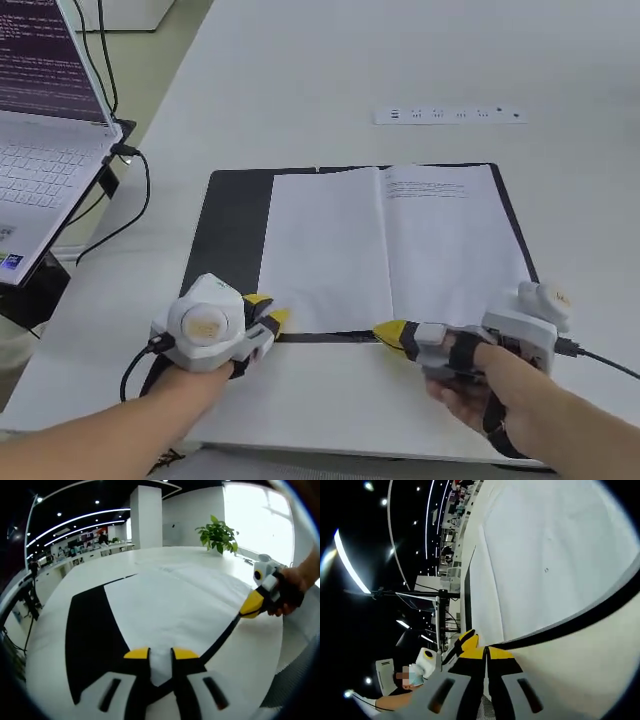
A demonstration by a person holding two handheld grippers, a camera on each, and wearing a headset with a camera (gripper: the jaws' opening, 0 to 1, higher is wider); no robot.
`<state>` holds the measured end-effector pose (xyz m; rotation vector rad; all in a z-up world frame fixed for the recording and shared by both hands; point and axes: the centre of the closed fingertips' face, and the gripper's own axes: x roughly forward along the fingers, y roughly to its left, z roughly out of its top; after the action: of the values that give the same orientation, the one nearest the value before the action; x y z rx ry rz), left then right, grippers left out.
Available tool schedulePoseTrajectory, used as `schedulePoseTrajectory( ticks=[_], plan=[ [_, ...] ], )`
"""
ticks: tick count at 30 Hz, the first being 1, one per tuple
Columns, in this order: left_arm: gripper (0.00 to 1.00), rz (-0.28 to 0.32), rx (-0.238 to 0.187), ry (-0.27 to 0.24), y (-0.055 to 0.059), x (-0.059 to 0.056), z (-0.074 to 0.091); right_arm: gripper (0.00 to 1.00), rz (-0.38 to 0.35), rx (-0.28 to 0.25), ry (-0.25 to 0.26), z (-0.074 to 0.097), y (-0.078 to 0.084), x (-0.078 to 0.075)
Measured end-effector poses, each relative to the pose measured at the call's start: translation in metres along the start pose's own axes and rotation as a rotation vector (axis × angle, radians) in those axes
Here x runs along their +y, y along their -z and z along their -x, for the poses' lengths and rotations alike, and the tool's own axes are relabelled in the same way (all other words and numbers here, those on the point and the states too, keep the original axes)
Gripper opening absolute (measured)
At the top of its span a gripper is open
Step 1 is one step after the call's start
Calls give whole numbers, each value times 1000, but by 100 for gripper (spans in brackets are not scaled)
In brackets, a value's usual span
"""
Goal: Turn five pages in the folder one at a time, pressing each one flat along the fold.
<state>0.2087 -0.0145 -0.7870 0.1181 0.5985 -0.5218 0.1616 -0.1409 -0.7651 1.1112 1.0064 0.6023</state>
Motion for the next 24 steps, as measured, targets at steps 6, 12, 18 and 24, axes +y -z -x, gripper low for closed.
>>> schedulePoseTrajectory(
  ticks=[6,12,18,24],
  plan=[
    [2,42,89,19,0,-4,8,0,144,-74,68,33,-13,25],
    [4,130,10,60,-28,-19,30,0,225,-132,127,71,-30,42],
    [13,145,-43,73,-54,-31,56,0,364,-235,225,110,-49,43],
    [30,136,-71,54,-68,-38,77,0,575,-329,337,147,-65,51]
  ],
)
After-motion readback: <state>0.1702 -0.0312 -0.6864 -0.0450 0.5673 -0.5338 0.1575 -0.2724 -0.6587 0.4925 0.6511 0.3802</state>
